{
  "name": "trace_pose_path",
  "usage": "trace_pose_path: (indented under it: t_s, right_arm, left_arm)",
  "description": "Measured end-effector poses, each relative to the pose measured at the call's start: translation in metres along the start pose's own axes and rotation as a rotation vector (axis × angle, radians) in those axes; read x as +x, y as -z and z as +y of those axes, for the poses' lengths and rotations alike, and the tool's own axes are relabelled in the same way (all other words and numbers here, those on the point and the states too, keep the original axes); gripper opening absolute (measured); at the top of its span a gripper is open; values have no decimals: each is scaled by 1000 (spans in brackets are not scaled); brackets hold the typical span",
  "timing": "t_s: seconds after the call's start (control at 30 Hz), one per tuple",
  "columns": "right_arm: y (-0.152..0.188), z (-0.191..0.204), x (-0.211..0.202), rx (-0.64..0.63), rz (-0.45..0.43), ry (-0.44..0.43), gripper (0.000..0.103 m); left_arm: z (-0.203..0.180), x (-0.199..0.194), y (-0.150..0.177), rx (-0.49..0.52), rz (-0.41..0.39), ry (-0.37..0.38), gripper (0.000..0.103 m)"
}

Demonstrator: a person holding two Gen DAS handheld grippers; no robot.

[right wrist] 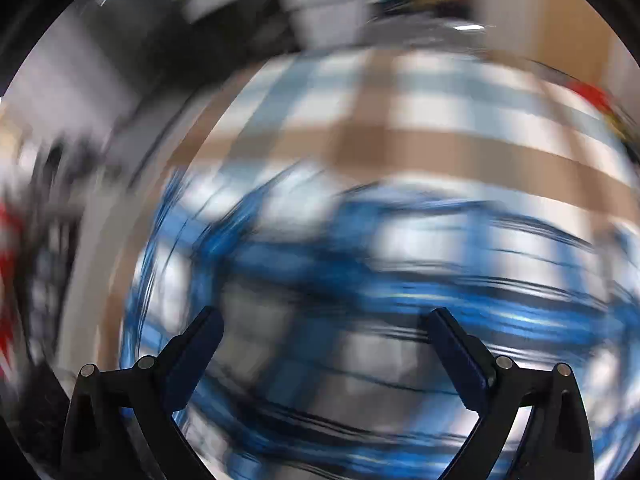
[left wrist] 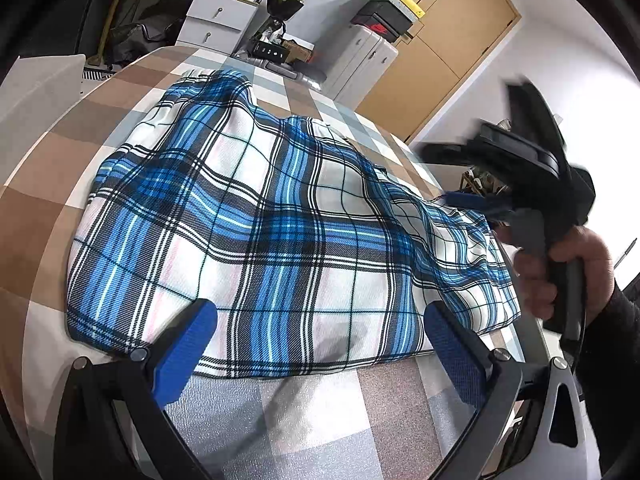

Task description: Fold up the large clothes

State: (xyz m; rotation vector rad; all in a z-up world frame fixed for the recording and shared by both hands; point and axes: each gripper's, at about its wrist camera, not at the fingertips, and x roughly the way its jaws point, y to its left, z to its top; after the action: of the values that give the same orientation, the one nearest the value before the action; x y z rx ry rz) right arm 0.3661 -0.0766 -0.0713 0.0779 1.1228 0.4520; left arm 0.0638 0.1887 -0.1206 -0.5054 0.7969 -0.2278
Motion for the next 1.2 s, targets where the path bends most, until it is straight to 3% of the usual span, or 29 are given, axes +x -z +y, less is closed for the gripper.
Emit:
trace_pose_path:
  t_s: [0.07,0.13,0.2,0.3,0.4,0.47,0.6,0.7,0.8,0.93,1.03,1.2]
  right_arm:
    - [0,-48,-25,67,-73,112,103]
    - [3,-93,-32,138,-57,204,103]
    - [11,-134,-30,229,-29,188,103]
    - [32,-178,-9,345,74,26,103]
    - [42,-173,-21,270,16,0,103]
    - [62,-176,-46,295,-89,-83,103]
    - [125,-170,-104,323,-267,-244,103]
    - [182,-182,-131,397,-338,-261,103]
    - [206,-202,-138,497,-309,-284,103]
    - [207,-226,-116,586,-211,-216,103]
    - [201,-245,-106,669,-204,-262,103]
    - [182,-244,-101,696,-202,-162,103]
  left_arm:
    - [0,1,0,-3,-3,0,100]
    - [0,2,-1,-7,-5,-2,100]
    - [-1,3,-1,2,-2,-15,100]
    - [-4,5,0,14,-1,-35,100]
    - [-9,6,1,33,2,-64,100]
    - [-11,8,1,42,5,-78,100]
    - [-13,10,1,54,6,-101,100]
    - [-13,11,2,66,7,-121,100]
    - [-15,12,3,81,13,-141,100]
    - [-14,11,5,85,14,-148,100]
    - [-15,11,5,86,14,-148,100]
    - [-15,11,5,93,16,-158,100]
